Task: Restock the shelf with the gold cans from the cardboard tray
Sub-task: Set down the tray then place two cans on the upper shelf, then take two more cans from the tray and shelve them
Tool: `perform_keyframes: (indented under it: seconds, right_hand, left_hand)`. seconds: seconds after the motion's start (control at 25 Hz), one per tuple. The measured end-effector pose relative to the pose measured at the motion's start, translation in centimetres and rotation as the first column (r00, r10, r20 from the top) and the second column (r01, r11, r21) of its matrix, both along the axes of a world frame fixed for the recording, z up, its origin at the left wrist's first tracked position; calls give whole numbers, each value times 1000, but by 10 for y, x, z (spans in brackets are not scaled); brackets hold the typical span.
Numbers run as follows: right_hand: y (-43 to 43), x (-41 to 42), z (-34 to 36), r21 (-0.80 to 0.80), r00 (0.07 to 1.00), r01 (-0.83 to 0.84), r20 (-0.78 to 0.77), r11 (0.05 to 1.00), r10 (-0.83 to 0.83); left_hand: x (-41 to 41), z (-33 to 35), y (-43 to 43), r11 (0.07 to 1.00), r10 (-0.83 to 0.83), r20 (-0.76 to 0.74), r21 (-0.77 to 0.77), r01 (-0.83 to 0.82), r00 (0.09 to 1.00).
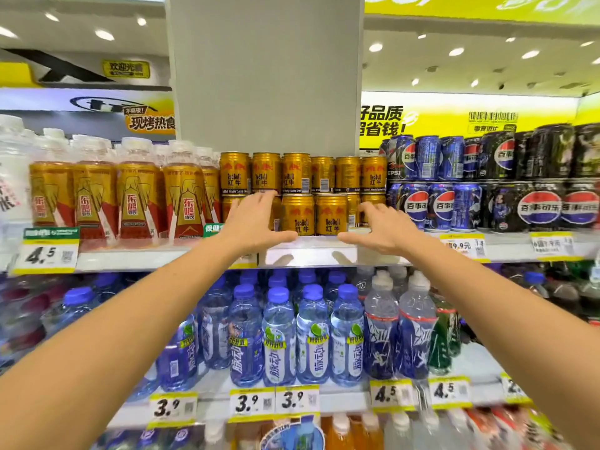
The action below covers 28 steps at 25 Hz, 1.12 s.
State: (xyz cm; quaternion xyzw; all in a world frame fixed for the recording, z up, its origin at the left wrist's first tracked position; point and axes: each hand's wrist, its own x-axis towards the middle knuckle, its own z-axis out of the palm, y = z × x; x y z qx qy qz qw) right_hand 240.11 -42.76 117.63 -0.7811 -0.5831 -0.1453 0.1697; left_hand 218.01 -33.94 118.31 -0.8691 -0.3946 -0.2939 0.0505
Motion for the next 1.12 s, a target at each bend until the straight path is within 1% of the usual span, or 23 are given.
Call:
perform_keyframes:
  seconds: [0.04, 0.12, 0.32, 0.4, 0.48, 0.56, 0.68, 0.8, 1.0, 1.12]
  right_hand:
    - [-9, -2, -7, -36, 1000, 22, 13, 999, -22]
    - [-25, -8, -23, -71, 999, 28, 36, 997, -25]
    - [-77, -22, -80, -63, 1000, -15, 24, 998, 16]
    - [-102, -32, -120, -74, 999, -34, 3, 997, 34]
    - [-123, -44, -164, -134, 998, -62, -31, 989, 59]
    - [-136, -60, -205, -220, 995, -87, -62, 972, 75]
    - [-142, -82, -253, -276, 988, -138, -99, 951, 115]
    - [-139, -109, -300, -306, 983, -178, -94, 935, 157]
    - [-131, -157, -377, -365, 968, -229, -179, 902, 174]
    - [-125, -187, -431, -411, 963, -241, -211, 879, 166]
  left_hand:
    - [-10, -9, -6, 1000, 26, -45, -4, -26, 999]
    - [-31, -30, -20, 998, 57, -82, -20, -59, 995]
    - [-70, -95, -70, 983, 138, -104, -102, -149, 985]
    - [-82, -132, -94, 974, 161, -107, -143, -175, 981]
    - [-95, -174, -118, 964, 170, -96, -191, -186, 981]
    - [-108, -216, -137, 949, 178, -124, -242, -204, 976]
    - [-124, -268, -153, 929, 191, -151, -290, -229, 970]
    - [-139, -312, -163, 900, 193, -185, -358, -249, 964]
    - [-167, -380, -162, 870, 162, -247, -422, -257, 955]
    - [-187, -435, -153, 837, 149, -291, -471, -277, 945]
